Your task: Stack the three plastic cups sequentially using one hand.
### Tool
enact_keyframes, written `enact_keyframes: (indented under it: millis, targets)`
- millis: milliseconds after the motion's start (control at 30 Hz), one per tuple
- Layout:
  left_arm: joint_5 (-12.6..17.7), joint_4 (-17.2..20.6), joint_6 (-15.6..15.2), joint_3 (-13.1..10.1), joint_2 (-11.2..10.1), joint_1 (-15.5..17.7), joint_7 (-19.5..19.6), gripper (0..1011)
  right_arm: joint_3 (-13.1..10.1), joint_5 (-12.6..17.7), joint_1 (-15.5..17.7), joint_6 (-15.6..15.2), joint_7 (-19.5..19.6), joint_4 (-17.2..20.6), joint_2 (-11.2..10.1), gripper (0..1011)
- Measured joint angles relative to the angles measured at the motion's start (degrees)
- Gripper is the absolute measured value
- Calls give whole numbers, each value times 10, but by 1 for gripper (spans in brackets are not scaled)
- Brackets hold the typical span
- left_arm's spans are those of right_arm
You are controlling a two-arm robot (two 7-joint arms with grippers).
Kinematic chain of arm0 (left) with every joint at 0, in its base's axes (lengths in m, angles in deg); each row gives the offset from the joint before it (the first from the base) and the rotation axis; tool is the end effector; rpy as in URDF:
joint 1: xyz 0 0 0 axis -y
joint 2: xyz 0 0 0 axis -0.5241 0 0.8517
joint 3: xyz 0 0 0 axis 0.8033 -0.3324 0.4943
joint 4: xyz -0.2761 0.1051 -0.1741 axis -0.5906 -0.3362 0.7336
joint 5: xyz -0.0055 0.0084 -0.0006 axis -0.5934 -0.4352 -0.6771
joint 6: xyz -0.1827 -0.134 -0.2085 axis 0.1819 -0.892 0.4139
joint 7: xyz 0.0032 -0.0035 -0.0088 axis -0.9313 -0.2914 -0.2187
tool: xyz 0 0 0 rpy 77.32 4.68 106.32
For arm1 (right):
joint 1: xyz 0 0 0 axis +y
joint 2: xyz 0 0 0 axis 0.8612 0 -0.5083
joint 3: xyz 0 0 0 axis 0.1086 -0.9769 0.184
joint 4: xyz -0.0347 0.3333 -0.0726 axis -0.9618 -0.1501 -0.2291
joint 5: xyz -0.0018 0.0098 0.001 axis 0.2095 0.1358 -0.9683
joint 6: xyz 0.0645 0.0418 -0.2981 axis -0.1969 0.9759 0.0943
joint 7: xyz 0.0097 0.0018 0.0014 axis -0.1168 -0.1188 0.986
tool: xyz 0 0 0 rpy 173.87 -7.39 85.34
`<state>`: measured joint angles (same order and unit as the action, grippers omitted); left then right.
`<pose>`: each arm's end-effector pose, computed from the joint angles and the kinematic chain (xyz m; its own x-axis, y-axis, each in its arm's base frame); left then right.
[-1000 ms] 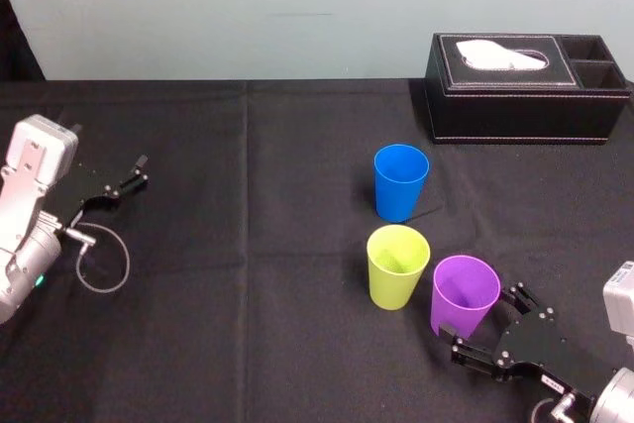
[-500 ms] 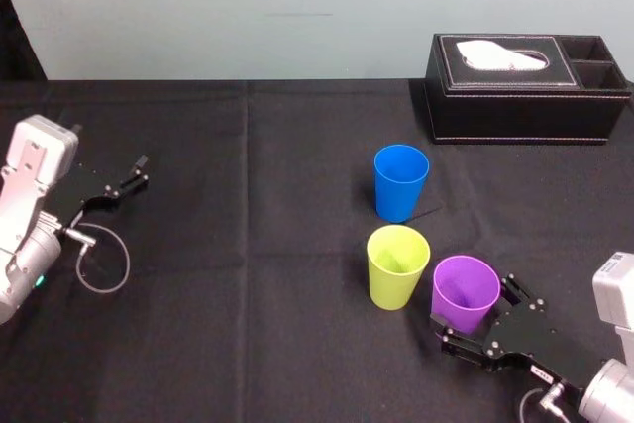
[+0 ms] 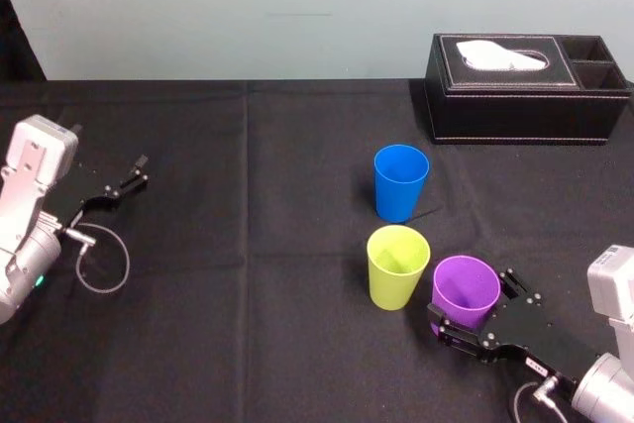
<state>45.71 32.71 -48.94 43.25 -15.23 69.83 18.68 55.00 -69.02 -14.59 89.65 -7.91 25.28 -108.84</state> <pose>0.3659 0.1128 -0.3447 0.2923 0.8802 0.3738 -0.9552 0.2874 0.0702 0.2293 -0.1114 -0.3658 0.6206 -0.7820 0.0578 0.7769 0.6034 -0.1798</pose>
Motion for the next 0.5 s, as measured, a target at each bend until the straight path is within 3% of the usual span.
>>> enact_keyframes:
  millis: [500]
  targets:
    - [0, 0, 0, 0, 0, 0, 0, 1011, 0, 0, 0, 1, 0, 0, -1, 973]
